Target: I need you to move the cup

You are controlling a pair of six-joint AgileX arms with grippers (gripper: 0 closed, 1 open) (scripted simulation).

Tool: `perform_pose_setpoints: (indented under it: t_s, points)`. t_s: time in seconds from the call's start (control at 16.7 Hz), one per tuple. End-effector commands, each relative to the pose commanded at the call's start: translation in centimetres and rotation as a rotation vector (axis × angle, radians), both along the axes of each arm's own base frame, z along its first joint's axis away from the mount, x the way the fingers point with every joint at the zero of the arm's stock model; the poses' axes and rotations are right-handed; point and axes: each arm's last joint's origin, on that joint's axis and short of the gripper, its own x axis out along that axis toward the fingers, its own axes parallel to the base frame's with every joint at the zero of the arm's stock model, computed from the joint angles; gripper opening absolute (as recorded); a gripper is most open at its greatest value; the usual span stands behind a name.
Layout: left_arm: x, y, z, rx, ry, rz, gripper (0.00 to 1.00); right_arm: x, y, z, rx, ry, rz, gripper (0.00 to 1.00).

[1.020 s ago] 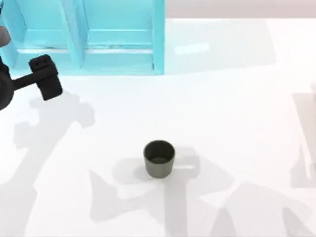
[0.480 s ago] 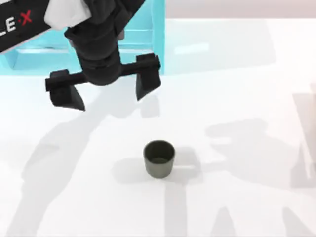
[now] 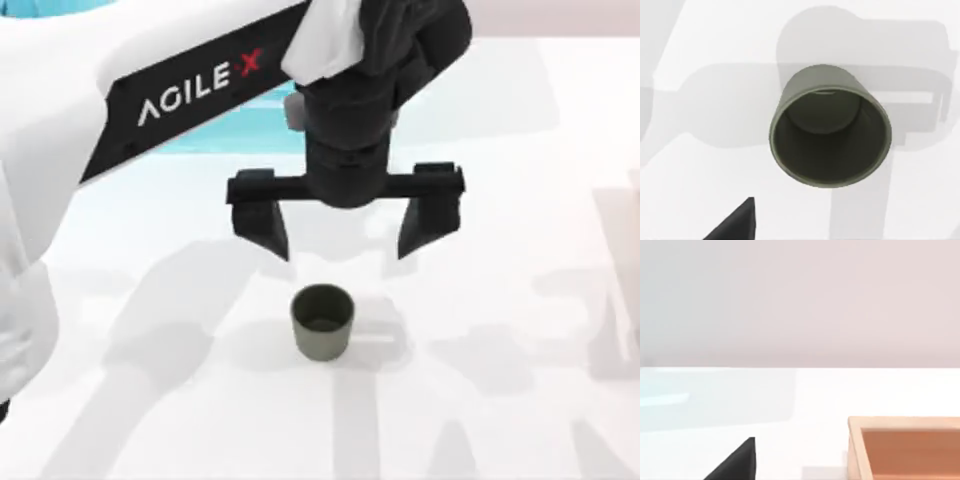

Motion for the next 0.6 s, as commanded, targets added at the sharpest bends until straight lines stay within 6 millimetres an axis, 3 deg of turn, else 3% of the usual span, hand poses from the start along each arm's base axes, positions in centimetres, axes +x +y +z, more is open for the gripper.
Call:
perform_pose_setpoints:
  t_s: [0.12, 0.48, 0.6]
  points:
    - [-0.5, -1.0, -0.2, 0.007, 0.015, -0.018, 1.0, 0.0, 0.0, 0.0, 0.0, 0.0, 0.0, 1.0]
    - [-0.4, -0.8, -0.2, 0.005, 0.012, -0.016, 1.0, 0.0, 0.0, 0.0, 0.0, 0.0, 0.0, 1.0]
    - [-0.3, -0.9, -1.3, 0.008, 0.016, -0.018, 1.0, 0.0, 0.0, 0.0, 0.0, 0.0, 0.0, 1.0]
